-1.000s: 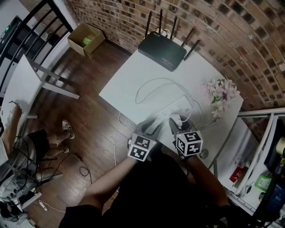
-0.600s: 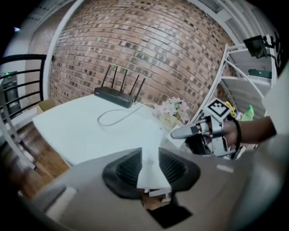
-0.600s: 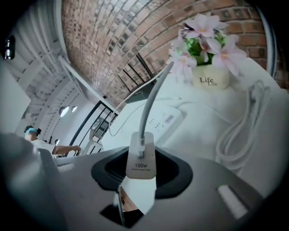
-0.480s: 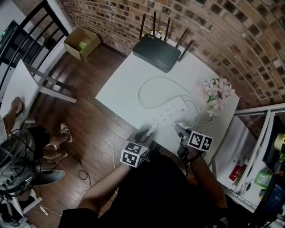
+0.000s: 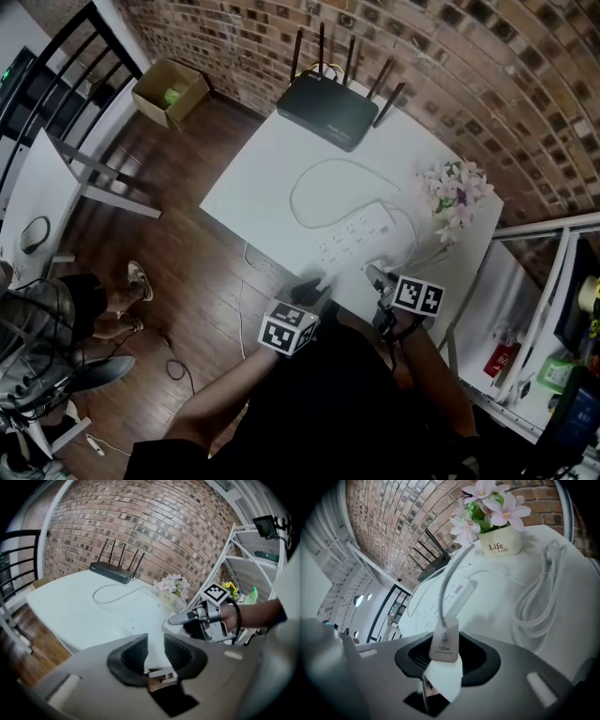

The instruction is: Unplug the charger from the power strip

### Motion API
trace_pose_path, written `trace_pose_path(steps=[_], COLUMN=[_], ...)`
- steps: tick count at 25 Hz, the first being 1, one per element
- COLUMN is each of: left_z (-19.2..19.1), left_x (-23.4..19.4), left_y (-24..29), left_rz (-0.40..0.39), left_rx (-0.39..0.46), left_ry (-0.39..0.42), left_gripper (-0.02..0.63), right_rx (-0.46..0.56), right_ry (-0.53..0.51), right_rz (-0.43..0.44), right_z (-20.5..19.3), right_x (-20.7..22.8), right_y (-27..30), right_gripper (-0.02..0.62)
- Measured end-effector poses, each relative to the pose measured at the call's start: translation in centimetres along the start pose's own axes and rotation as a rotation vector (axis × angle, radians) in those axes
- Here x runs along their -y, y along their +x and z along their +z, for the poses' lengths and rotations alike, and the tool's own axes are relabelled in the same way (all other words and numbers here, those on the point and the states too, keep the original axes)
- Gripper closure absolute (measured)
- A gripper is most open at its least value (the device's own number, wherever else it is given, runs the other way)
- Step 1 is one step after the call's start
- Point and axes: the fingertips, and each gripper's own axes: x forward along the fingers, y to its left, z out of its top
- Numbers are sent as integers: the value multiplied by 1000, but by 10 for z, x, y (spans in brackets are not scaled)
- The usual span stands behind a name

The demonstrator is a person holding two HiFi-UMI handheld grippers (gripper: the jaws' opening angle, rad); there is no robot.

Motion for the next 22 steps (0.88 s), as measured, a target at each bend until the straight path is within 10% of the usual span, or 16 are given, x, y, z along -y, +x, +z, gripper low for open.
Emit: trace_pose_path(steps=[14,22], left_z=[3,18], left_x=[-4,-1], left_y=[-10,-23], left_rz=[-4,-13], left_rx=[6,45], left_ry=[-6,-6], left_gripper=[505,506], right_rx=[34,134], right_ry=[-172,-171], right_rz=[-243,-186], right_z=[10,24], right_x=[16,-16], right_y=[-28,-58], right_gripper=[314,378])
